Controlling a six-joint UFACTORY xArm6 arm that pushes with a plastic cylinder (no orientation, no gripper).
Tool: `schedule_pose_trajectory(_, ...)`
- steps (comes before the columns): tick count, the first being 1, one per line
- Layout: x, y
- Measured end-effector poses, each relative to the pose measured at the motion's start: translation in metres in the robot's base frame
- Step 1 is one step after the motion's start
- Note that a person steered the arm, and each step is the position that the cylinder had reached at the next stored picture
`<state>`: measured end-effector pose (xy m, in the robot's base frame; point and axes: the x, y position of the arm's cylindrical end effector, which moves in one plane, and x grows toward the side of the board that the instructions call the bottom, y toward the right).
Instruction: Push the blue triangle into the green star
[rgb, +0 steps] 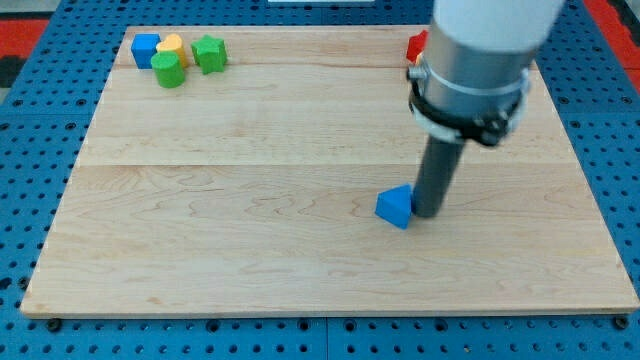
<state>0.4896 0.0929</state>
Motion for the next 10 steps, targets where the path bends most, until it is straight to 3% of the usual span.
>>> schedule_pose_trajectory(1, -0.003, -0.08)
schedule_pose_trajectory(2, -0.007, -0.089)
schedule_pose_trajectory(3, -0.024, -0.168)
schedule_pose_trajectory(5, 0.037, -0.109)
schedule_pose_trajectory(6, 0.057, -0.149)
schedule_pose_trajectory(7, 0.008, -0.201)
schedule_pose_trajectory(8, -0.024, -0.21)
schedule_pose_trajectory(9, -0.012, -0.172)
schedule_pose_trajectory(10, -0.04, -0.164)
